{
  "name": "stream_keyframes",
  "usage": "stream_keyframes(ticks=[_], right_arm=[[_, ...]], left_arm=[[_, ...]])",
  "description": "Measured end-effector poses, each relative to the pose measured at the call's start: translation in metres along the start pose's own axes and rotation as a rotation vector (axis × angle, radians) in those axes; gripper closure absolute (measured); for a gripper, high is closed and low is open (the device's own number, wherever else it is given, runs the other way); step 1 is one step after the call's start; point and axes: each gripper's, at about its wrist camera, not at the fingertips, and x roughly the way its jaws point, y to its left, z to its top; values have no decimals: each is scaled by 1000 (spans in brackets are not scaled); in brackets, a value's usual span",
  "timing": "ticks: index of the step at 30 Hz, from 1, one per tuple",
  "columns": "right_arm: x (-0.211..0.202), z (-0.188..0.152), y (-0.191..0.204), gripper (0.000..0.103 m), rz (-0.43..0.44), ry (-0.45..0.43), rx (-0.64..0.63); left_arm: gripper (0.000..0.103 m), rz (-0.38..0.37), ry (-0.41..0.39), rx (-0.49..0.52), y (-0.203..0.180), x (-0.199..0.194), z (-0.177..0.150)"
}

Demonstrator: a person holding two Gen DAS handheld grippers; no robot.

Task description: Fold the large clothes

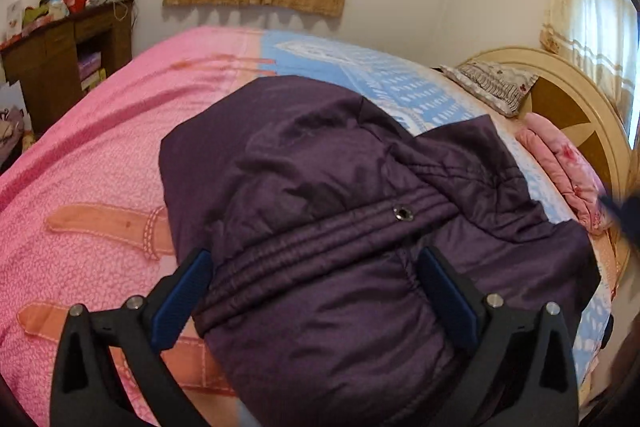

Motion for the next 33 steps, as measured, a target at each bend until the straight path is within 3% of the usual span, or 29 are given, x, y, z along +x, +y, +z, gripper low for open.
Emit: stream_keyframes(ticks=[3, 5, 7, 9, 18, 26, 33], right_arm=[[51, 28, -7, 33, 67, 47, 110], [94, 31, -19, 33, 23, 106, 92], [130, 17, -41, 33, -82, 193, 91], [144, -2, -58, 33, -96, 247, 86], [155, -56, -132, 33, -71, 204, 262], [179, -68, -153, 30, -60, 279, 354], [183, -68, -148, 29, -100, 297, 333]], left_arm=[[0, 28, -2, 46, -12, 6, 1], [0, 37, 15, 47, -11, 11, 3], [0, 36, 29, 37, -6, 12, 5], [0, 38, 42, 33, -4, 13, 6], [0, 103, 6, 126, -29, 20, 0], [0, 129, -8, 134, -30, 27, -1], [0, 139, -8, 130, -32, 28, -1]])
